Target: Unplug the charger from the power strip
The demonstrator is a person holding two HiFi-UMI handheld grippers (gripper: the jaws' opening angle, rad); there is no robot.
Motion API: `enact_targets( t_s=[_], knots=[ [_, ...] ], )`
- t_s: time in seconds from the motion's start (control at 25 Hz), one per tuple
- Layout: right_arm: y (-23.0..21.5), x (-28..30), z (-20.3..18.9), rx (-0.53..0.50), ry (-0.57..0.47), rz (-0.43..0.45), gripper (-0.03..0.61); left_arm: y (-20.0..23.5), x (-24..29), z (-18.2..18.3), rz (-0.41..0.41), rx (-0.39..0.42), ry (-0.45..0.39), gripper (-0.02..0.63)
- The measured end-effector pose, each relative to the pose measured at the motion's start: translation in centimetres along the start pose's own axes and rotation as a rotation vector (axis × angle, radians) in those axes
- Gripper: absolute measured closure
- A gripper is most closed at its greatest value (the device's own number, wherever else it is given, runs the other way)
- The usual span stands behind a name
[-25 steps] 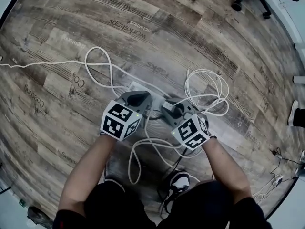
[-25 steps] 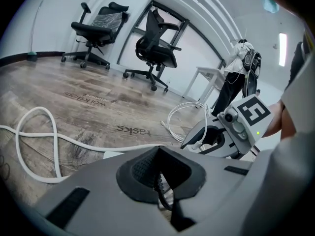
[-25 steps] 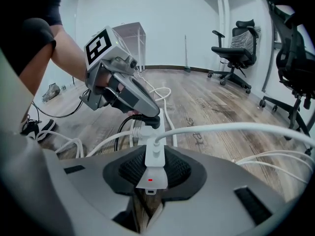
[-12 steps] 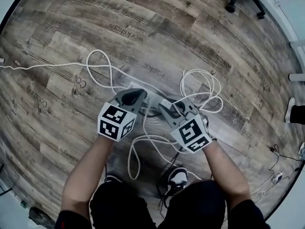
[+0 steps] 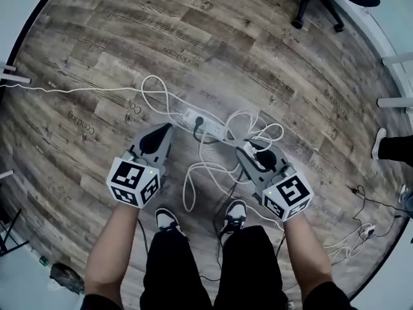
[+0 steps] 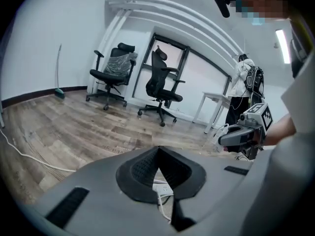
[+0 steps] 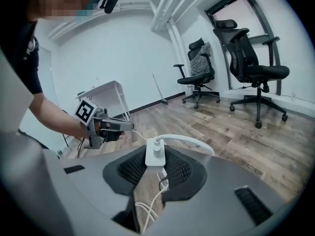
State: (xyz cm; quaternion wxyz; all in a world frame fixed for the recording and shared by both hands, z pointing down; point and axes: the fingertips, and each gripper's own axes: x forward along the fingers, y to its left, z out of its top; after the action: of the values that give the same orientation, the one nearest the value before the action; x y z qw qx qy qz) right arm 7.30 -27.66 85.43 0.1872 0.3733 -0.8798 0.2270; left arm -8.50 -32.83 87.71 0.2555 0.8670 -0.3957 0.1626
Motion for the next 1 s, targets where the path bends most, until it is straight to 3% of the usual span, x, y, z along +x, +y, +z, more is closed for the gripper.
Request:
enact_targets(
  t_s=[0.36, 0.68, 1.0],
  knots=[
    [7.8, -11.7, 15.7, 0.128, -0.123, 0.014, 0.471, -6.5, -14.2, 14.4, 0.064, -0.036, -0.066, 0.595],
    [13.8, -23.5, 32.8, 0.077, -0.314, -0.062, 0.471, -13.9, -27.2, 28.6, 0.105, -0.035, -0.147, 0.595],
    [16.8, -34.1, 45.6, 0.031, -0.427, -0.091, 0.471, -20.7, -36.5, 39.8, 0.134, 0.009, -0.233, 0.595]
  ],
)
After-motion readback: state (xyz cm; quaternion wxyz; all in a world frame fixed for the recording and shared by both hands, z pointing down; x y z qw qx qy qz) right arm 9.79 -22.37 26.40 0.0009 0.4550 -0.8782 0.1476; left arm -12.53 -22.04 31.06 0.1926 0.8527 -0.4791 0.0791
